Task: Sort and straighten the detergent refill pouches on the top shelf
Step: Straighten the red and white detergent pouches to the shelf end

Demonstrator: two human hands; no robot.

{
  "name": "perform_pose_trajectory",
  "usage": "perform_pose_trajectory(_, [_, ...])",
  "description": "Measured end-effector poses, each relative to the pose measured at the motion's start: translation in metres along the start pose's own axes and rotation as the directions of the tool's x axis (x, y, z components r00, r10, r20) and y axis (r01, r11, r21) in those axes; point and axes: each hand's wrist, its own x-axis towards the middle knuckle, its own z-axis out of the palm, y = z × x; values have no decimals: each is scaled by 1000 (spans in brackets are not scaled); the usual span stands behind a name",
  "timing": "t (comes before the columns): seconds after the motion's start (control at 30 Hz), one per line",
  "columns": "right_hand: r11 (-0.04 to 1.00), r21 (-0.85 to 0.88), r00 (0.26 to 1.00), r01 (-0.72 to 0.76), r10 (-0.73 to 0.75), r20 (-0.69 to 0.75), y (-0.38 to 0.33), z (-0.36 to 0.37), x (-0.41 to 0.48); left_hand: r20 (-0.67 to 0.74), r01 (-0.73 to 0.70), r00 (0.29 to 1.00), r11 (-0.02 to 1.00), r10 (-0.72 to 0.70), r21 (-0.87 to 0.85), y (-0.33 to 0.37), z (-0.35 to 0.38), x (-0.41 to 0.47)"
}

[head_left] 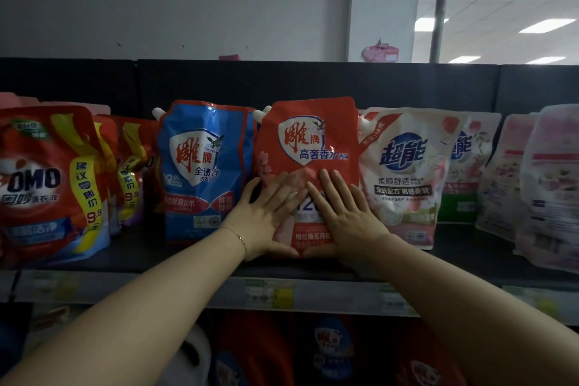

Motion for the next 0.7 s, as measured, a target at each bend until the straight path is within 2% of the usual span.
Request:
perform_pose_trajectory(0.07, [1000, 27, 999, 8, -9, 31, 0, -6, -2, -15, -5, 1000, 1000, 5, -6, 1, -6, -6])
perform_pose_trajectory(0.33, [999, 45, 1000, 12, -11, -20, -12, -14, -30, -133, 12, 990, 987, -33, -161, 19, -9, -30])
perform_pose_trajectory(0.5, [999, 52, 1000, 14, -15, 10, -17, -36, -45, -125, 28, 991, 986, -48, -163, 25, -22, -44])
perform_pose_trajectory(0.7, [994, 104, 998, -18, 24, -53, -30, -69, -55, -292, -12, 952, 947, -87, -320, 34, -50, -54])
